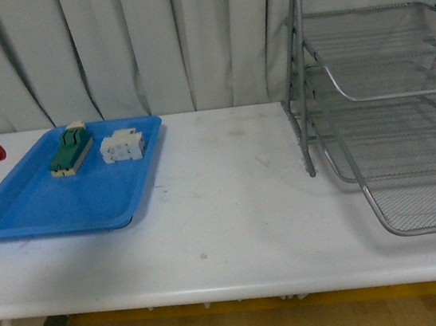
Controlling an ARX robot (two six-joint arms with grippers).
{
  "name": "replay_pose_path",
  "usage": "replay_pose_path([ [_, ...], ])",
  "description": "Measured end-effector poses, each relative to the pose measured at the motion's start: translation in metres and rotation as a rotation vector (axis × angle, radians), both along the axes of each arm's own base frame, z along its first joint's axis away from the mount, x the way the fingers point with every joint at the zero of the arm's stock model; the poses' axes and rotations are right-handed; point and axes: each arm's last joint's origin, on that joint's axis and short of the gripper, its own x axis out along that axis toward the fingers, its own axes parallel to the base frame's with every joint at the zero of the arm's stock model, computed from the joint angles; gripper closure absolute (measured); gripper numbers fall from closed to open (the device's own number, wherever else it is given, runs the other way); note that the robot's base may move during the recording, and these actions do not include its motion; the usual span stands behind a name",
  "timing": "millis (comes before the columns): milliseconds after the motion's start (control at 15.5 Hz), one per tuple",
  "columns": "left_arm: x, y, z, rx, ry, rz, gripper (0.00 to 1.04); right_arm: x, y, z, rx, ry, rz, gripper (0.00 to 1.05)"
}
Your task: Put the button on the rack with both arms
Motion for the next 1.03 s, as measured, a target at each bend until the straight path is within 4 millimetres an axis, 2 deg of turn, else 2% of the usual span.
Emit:
replay_pose_path([
  [258,-0.006,-0.003,-0.005,0.004,0.008,-0.010,0.69,0.000,0.000,0.000,0.000,0.000,0.000,0.07],
  [1032,-0.009,-0.006,-0.015,0.013,0.025,-0.013,0.69,0.000,0.000,0.000,0.000,0.000,0.000,0.07],
])
